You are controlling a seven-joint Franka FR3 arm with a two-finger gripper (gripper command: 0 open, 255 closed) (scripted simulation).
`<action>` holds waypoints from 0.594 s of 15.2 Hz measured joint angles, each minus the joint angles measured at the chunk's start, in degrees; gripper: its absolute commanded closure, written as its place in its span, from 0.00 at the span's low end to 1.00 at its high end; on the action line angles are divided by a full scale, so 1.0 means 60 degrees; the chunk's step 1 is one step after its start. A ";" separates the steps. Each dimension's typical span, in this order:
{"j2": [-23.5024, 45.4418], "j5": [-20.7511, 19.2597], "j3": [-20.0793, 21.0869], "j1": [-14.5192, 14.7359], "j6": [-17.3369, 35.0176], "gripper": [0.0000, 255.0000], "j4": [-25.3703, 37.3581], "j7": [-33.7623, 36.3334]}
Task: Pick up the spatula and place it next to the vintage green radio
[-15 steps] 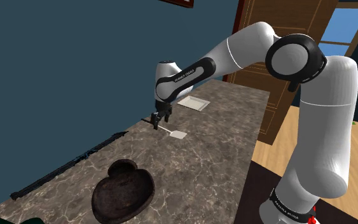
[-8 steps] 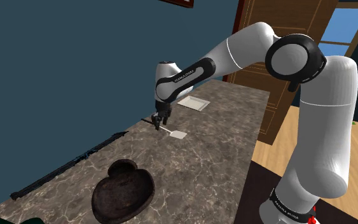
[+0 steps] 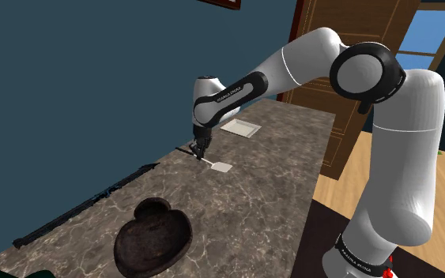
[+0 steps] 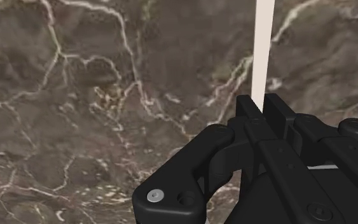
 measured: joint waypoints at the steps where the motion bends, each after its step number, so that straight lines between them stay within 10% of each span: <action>1: 0.0000 0.0000 0.0000 0.0000 0.0001 1.00 0.0000 0.0000; 9: -0.0426 0.0001 -0.0001 -0.0002 -0.0756 1.00 0.0333 0.0000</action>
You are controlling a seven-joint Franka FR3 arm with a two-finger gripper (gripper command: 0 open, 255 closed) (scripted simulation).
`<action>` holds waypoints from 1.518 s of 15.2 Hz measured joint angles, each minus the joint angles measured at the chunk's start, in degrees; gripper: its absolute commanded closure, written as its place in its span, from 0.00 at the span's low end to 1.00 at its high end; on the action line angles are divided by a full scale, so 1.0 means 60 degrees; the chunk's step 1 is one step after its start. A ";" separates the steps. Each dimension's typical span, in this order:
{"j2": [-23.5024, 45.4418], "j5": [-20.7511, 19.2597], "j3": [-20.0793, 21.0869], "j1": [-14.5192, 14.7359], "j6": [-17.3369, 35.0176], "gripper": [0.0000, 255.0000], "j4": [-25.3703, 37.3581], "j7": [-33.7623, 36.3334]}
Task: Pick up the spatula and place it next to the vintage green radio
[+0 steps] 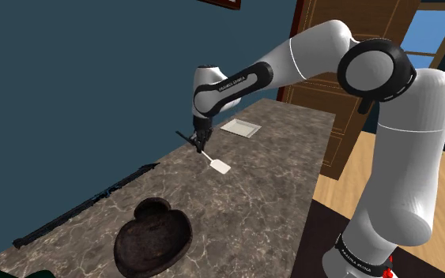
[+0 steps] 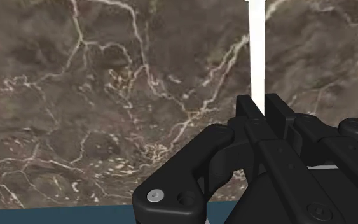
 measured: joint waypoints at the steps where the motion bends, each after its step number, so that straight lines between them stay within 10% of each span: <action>1: -0.0062 0.0002 -0.0002 -0.0005 -0.0114 1.00 0.0052 -0.0010; 23: -0.0841 0.0002 0.0001 -0.0002 -0.2714 1.00 0.1872 0.0006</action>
